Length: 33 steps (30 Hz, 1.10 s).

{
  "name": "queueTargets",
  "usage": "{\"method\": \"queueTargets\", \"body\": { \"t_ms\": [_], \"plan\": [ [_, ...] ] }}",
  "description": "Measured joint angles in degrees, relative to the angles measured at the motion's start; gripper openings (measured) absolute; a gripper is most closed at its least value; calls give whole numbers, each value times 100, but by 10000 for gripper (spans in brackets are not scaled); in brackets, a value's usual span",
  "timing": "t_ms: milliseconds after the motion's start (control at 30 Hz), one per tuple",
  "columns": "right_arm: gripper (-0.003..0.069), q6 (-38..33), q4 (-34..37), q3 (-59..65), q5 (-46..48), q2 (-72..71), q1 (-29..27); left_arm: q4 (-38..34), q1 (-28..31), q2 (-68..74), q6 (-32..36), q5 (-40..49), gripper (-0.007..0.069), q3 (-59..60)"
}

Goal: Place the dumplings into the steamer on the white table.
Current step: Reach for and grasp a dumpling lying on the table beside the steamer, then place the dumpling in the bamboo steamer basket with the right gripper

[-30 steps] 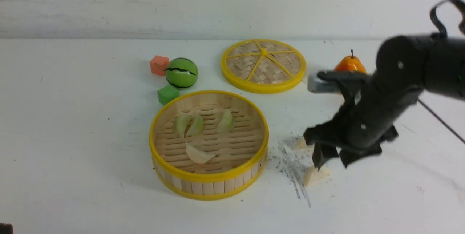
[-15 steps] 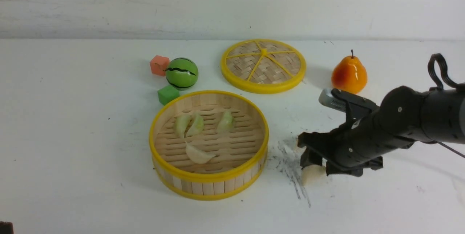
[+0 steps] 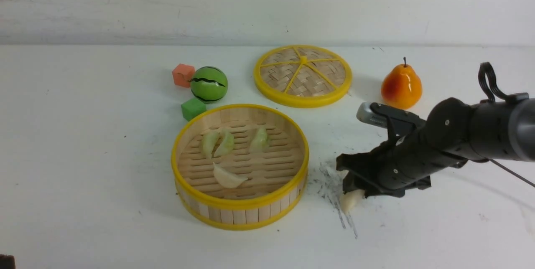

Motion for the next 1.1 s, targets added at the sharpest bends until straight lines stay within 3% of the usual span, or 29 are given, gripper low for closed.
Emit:
{"method": "queueTargets", "body": {
  "t_ms": [133, 233, 367, 467, 600, 667, 733, 967, 1100],
  "plan": [
    [318, -434, -5, -203, 466, 4, 0, 0, 0, 0, 0, -16, 10, 0],
    [356, -491, -18, -339, 701, 4, 0, 0, 0, 0, 0, -17, 13, 0],
    [471, -402, -43, -477, 1005, 11, 36, 0, 0, 0, 0, -17, 14, 0],
    [484, -300, -102, -483, 1046, 109, 170, 0, 0, 0, 0, -22, 16, 0],
    [413, -295, -178, -527, 866, 234, 373, 0, 0, 0, 0, -22, 16, 0],
    [293, -293, -247, -538, 755, 275, 435, 0, 0, 0, 0, -22, 16, 0],
    [227, -273, -346, -534, 748, 275, 435, 0, 0, 0, 0, -22, 17, 0],
    [235, -262, -1226, -540, 1341, -163, 448, 0, 0, 0, 0, -22, 20, 0],
    [235, -256, -1290, -924, 1672, -688, 448, 0, 0, 0, 0, -22, 25, 0]
  ]
}}
